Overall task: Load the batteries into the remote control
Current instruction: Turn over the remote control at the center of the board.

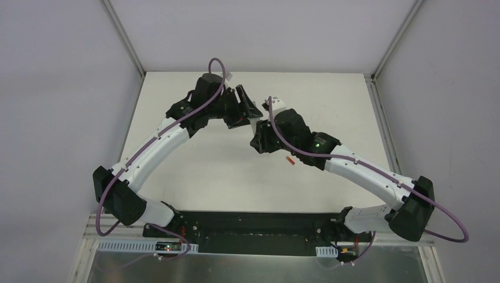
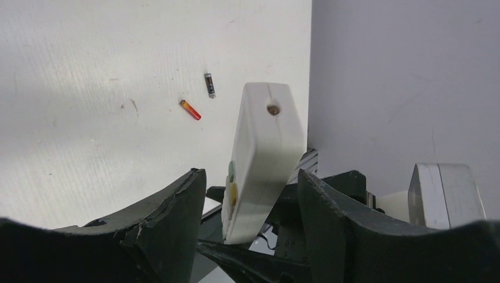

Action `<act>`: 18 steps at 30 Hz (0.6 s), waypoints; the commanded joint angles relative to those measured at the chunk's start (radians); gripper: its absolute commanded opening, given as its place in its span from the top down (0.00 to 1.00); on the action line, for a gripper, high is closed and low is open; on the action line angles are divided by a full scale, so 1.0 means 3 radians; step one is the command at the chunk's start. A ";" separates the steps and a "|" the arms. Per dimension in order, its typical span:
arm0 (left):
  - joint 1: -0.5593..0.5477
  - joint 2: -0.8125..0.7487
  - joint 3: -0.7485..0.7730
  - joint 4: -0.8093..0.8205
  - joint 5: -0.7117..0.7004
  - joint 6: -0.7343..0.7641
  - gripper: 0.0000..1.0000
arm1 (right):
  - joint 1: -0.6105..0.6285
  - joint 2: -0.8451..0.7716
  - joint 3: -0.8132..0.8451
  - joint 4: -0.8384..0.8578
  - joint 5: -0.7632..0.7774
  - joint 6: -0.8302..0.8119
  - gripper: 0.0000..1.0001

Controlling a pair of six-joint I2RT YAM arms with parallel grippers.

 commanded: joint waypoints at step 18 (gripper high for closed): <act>0.0147 0.0024 0.0182 -0.0342 -0.0062 0.0374 1.00 | 0.0078 0.0011 0.0101 0.0162 -0.0025 0.0062 0.18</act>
